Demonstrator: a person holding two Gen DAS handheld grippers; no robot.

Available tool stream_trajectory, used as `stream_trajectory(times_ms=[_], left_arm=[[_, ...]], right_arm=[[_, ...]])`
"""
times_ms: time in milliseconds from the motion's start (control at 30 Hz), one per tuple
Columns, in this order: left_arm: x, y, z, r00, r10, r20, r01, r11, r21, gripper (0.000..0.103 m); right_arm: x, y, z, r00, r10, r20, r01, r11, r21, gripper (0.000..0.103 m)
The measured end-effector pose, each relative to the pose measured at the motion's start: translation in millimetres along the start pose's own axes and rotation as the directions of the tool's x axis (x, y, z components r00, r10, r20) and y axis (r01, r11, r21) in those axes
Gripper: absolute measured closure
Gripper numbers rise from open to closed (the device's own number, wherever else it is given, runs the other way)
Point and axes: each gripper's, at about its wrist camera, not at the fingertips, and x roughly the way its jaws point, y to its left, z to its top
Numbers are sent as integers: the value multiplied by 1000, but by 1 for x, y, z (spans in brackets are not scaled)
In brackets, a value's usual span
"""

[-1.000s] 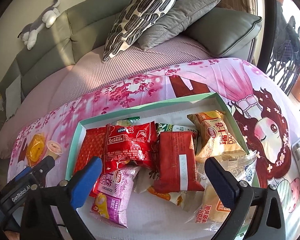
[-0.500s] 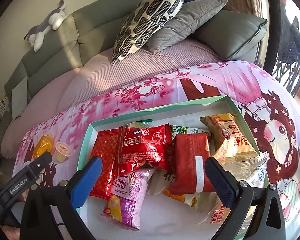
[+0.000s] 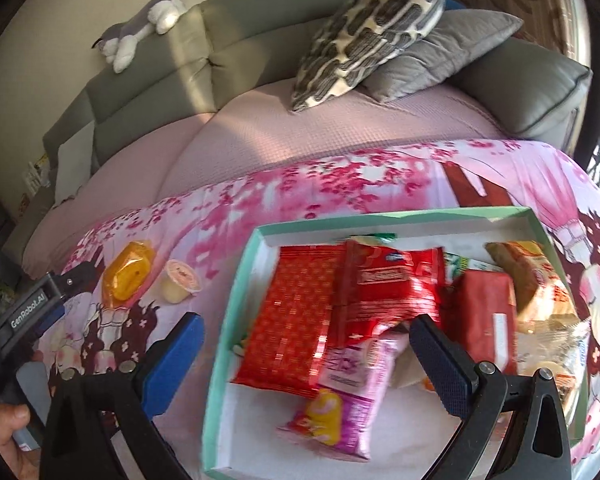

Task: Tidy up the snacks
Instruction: 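Move both open tools back to the yellow cake pack and pudding cup, then grasp the yellow barcode cake pack with the left tool while the right tool grasps the pudding cup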

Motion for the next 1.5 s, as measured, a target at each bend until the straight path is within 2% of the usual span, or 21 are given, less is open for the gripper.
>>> stream_trajectory(times_ms=[67,167,267,333,467,667,867,1000,1133,1167,1200,1300,1367,1500], left_arm=[[1,10,4,1000,7,1,-7,1000,-17,0],[9,27,13,999,21,-37,-22,999,-26,0],[20,37,21,996,51,-77,-48,998,37,0],[24,42,25,993,72,-88,-67,996,63,0],[35,48,32,992,39,-116,-28,995,94,0],[55,36,36,989,12,-149,14,985,171,0],[83,15,37,977,-36,-209,86,968,235,1],[96,6,36,967,-54,-249,120,958,260,10],[103,3,36,964,-57,-260,127,956,262,14],[104,4,36,962,-61,-264,131,958,257,18],[105,5,36,962,-59,-268,129,959,253,28],[109,8,36,959,-67,-275,133,964,231,32],[111,9,35,957,-77,-279,141,966,218,39],[115,10,31,952,-106,-288,167,966,196,57]], right_arm=[[3,14,3,1000,6,-1,-6,999,-34,0],[12,38,8,999,33,-4,-33,997,-70,0],[25,61,13,997,76,-20,-78,993,-94,0],[37,77,14,996,77,-44,-82,988,-132,0],[57,102,10,996,62,-58,-73,976,-205,0],[85,123,6,995,53,-84,-74,956,-283,1],[110,138,6,994,-22,-106,-20,925,-380,17],[122,144,6,991,-47,-123,-10,906,-424,24],[130,146,4,989,-68,-132,0,890,-456,30],[131,146,5,988,-67,-139,-4,889,-457,33],[132,147,5,987,-65,-145,-9,889,-457,37],[135,146,5,985,-56,-161,-23,891,-454,42],[137,146,5,984,-52,-171,-31,892,-451,49],[140,145,5,981,-34,-191,-56,895,-443,56]])
